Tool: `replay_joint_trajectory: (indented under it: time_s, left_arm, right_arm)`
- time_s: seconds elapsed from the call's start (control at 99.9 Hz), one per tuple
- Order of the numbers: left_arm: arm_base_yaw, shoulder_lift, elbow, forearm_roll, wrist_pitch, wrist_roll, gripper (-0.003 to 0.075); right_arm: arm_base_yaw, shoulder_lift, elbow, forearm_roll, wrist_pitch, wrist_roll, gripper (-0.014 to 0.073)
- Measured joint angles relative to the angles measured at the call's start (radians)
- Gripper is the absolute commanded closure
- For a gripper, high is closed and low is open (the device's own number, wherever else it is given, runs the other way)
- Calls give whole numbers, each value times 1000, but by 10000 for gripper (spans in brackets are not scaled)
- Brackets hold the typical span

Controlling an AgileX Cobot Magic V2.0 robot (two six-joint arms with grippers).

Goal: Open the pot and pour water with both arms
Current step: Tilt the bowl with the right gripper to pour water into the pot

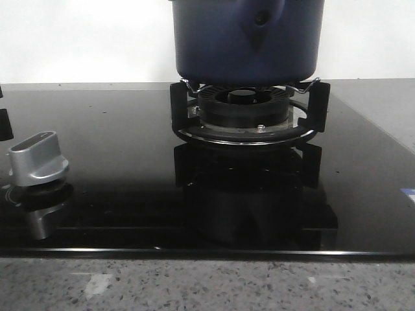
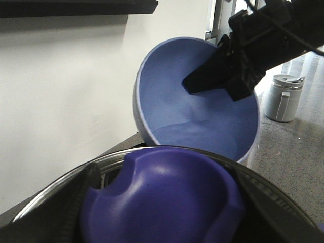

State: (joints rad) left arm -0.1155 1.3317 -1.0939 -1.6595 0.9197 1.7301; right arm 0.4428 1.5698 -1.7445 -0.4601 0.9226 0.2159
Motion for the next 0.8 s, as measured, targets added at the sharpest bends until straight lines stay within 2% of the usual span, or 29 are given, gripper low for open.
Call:
replay_joint_trajectory:
  time_s: [0.551, 0.801]
  left_arm:
    - [0, 0, 0, 0, -6, 0, 416]
    - [0, 0, 0, 0, -7, 0, 416]
  right_arm:
    - [52, 14, 0, -228, 0, 83, 639]
    - [115, 24, 0, -423, 11, 130, 639]
